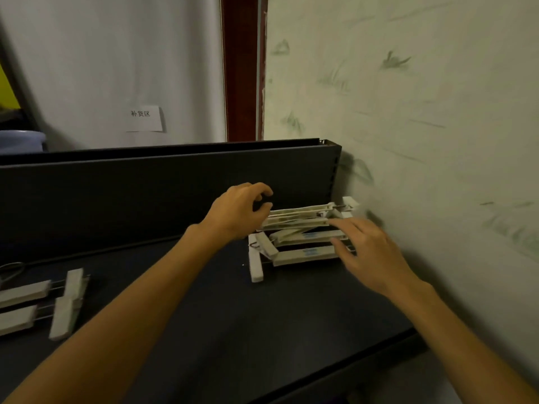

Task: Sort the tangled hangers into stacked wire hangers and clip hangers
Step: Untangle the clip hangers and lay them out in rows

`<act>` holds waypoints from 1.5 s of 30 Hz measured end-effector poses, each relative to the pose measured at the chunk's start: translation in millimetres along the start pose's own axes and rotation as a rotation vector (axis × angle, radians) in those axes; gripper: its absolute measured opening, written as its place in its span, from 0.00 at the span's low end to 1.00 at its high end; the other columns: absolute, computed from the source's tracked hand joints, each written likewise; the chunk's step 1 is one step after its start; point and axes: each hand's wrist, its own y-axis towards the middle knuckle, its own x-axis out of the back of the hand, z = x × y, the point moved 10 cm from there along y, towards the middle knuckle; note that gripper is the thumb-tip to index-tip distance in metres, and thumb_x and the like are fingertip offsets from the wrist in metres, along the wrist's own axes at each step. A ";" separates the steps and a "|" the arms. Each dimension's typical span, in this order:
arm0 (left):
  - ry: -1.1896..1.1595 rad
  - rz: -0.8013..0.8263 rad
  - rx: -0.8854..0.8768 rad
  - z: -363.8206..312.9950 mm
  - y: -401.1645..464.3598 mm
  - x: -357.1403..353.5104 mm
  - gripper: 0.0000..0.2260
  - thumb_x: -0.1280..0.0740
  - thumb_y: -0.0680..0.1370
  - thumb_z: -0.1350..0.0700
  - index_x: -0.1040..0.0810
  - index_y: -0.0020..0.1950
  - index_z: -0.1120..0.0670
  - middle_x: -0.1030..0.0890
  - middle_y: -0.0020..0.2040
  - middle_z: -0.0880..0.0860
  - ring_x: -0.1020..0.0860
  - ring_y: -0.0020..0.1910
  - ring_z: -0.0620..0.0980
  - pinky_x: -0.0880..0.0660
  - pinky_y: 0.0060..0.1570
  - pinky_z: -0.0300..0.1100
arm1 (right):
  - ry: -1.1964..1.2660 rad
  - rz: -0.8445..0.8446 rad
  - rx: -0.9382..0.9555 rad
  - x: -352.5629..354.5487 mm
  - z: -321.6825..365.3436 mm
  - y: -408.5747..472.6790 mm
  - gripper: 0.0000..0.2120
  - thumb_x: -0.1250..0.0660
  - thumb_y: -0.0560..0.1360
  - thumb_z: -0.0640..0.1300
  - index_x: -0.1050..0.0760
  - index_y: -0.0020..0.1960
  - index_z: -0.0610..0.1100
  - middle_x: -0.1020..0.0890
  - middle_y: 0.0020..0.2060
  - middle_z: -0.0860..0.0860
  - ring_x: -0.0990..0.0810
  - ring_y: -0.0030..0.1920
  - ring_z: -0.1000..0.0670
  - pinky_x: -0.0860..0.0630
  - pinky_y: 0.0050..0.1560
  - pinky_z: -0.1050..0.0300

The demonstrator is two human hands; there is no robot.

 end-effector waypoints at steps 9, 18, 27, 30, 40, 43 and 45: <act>-0.179 0.539 0.098 9.4 55.6 -94.4 0.20 0.37 0.77 0.45 0.35 0.68 0.39 0.25 0.61 0.50 0.26 0.58 0.49 0.28 0.57 0.47 | -0.017 0.001 0.119 -25.0 -9.6 20.7 0.18 0.37 0.77 0.47 0.29 0.66 0.49 0.23 0.60 0.51 0.26 0.61 0.52 0.35 0.61 0.57; -0.297 0.484 0.029 -3.3 74.5 -83.1 0.12 0.36 0.78 0.54 0.27 0.61 0.44 0.20 0.52 0.47 0.21 0.49 0.41 0.26 0.51 0.40 | 0.046 -0.021 0.195 -24.4 -10.4 38.6 0.14 0.37 0.77 0.47 0.26 0.62 0.48 0.20 0.55 0.52 0.24 0.56 0.54 0.28 0.57 0.59; -0.258 0.118 0.007 -16.5 63.9 6.1 0.12 0.36 0.78 0.52 0.28 0.60 0.41 0.20 0.45 0.47 0.22 0.39 0.45 0.23 0.40 0.38 | 0.184 0.197 0.276 -66.5 11.4 90.3 0.17 0.38 0.78 0.42 0.29 0.66 0.49 0.24 0.62 0.49 0.26 0.61 0.50 0.28 0.61 0.55; -0.226 0.152 0.020 -10.6 51.7 2.9 0.12 0.37 0.78 0.52 0.28 0.61 0.41 0.21 0.48 0.46 0.22 0.40 0.43 0.23 0.42 0.37 | 0.157 0.426 0.261 -101.3 5.0 105.4 0.17 0.43 0.80 0.46 0.33 0.69 0.54 0.28 0.66 0.51 0.30 0.66 0.51 0.35 0.66 0.54; -0.171 0.040 0.046 -3.2 27.3 21.9 0.13 0.36 0.78 0.54 0.27 0.62 0.44 0.24 0.53 0.48 0.24 0.42 0.43 0.26 0.41 0.35 | 0.284 0.427 0.305 -102.3 8.1 109.7 0.17 0.43 0.80 0.44 0.30 0.64 0.60 0.25 0.53 0.57 0.26 0.53 0.57 0.36 0.66 0.54; -0.146 -0.005 0.028 -5.8 18.4 32.8 0.14 0.36 0.78 0.54 0.27 0.62 0.44 0.23 0.55 0.50 0.24 0.45 0.45 0.23 0.45 0.39 | 0.273 0.250 0.378 -81.1 17.7 98.7 0.20 0.42 0.79 0.39 0.30 0.67 0.56 0.24 0.57 0.55 0.28 0.58 0.57 0.50 0.71 0.58; -0.129 -0.038 0.022 -5.9 12.1 42.0 0.14 0.35 0.77 0.54 0.26 0.62 0.44 0.23 0.55 0.50 0.24 0.47 0.45 0.23 0.47 0.40 | 0.252 0.162 0.402 -74.6 21.2 95.4 0.21 0.40 0.78 0.37 0.31 0.68 0.53 0.24 0.58 0.53 0.28 0.59 0.54 0.53 0.71 0.57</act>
